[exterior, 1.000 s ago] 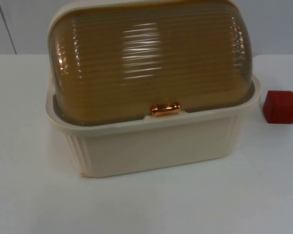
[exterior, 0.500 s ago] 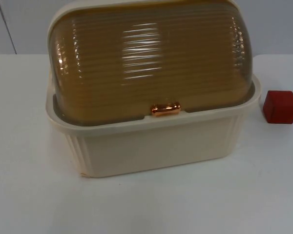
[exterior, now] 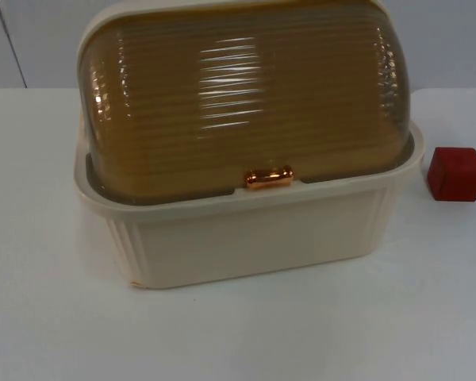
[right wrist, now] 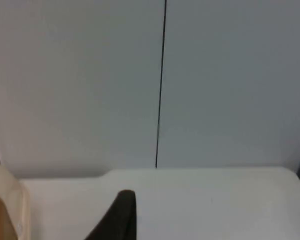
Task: Open the box lid with the left hand, place the block into the box with the right hand, then close the box lid with the left hand.
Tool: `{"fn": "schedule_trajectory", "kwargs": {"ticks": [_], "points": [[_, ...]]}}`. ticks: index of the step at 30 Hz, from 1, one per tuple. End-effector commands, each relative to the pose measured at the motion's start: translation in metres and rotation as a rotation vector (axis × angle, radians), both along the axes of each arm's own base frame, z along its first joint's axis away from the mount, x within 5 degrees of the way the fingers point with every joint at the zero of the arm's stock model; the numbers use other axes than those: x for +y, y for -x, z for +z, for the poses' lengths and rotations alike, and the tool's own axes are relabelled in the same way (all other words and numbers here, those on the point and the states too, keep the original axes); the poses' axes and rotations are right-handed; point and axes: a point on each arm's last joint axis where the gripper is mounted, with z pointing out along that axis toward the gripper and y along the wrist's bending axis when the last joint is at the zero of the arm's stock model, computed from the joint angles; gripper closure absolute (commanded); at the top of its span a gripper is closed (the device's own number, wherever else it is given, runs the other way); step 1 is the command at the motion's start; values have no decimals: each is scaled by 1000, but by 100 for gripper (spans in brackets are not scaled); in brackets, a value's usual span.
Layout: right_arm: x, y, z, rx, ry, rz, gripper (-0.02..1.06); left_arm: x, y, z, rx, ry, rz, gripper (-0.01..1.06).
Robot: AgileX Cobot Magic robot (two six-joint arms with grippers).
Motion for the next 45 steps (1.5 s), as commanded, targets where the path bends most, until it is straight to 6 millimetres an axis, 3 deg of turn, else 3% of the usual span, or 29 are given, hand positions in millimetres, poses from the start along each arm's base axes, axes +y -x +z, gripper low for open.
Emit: {"fn": "schedule_trajectory", "kwargs": {"ticks": [1,2,6,14,20,26,27,32,34,37,38,44,45], "points": [[2,-21,13,-32,9,10,4,0,-25,5,1,-10,5,0],[2,-21,13,-32,9,10,4,0,-25,5,1,-10,5,0],[3,-42,17,-1,11,10,4,1,-56,-4,64,-58,-5,0],[4,-54,13,32,20,12,4,-7,-96,-25,166,-166,-85,0],[2,-54,14,29,47,0,4,-37,-126,-37,221,-279,-248,0],[2,-55,14,22,56,-3,4,-92,-149,-49,308,-414,-465,0],[2,-55,14,22,56,-3,4,-92,-149,-49,308,-414,-465,0],[1,-54,15,21,69,-10,4,-144,-145,-73,378,-703,-624,0],[1,-54,15,21,69,-10,4,-150,-144,-76,382,-727,-642,0],[1,-55,15,14,69,-8,4,-186,-136,-90,363,-883,-742,0],[1,-55,15,14,69,-8,4,-186,-136,-90,363,-883,-742,0],[1,-55,15,14,69,-8,4,-239,-118,-127,395,-991,-875,0],[1,-55,15,14,69,-8,4,-239,-118,-127,395,-991,-875,0]]}}
